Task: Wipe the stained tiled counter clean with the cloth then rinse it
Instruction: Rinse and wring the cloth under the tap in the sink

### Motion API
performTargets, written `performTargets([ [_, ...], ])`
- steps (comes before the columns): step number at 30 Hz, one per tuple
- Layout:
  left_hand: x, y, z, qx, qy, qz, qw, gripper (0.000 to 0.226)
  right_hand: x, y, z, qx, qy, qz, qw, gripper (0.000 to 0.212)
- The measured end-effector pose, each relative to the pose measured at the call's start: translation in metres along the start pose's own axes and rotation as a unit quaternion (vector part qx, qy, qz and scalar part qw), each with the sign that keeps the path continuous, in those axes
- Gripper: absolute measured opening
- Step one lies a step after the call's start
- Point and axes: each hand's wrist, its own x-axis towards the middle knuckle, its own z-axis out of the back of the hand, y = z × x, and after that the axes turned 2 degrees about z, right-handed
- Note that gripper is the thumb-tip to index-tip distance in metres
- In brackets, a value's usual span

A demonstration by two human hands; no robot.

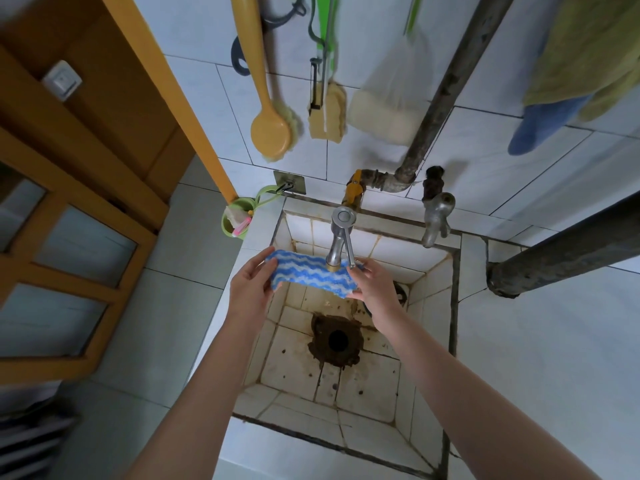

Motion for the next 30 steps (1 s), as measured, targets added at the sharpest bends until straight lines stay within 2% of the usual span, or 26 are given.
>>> performTargets([
  [12,0.000,-0.002,-0.001,0.009,-0.005,-0.011,1.000,0.025,0.000,0.004,0.001,0.020,0.000,-0.002,1.000,0.014],
  [16,0.003,-0.004,0.003,0.020,-0.014,-0.020,1.000,0.025,-0.004,-0.003,-0.007,0.020,0.023,-0.019,0.999,0.012],
  [22,0.005,-0.006,0.014,0.021,-0.033,-0.022,0.999,0.025,-0.009,-0.006,-0.016,0.077,0.033,-0.056,0.995,0.013],
  [26,0.004,-0.007,0.014,0.013,-0.044,-0.025,0.999,0.024,-0.005,-0.002,-0.018,0.088,0.035,-0.047,0.994,0.010],
  [30,0.005,-0.004,0.010,0.009,-0.033,-0.020,0.999,0.027,0.001,0.008,-0.013,0.080,0.021,-0.028,0.996,0.019],
])
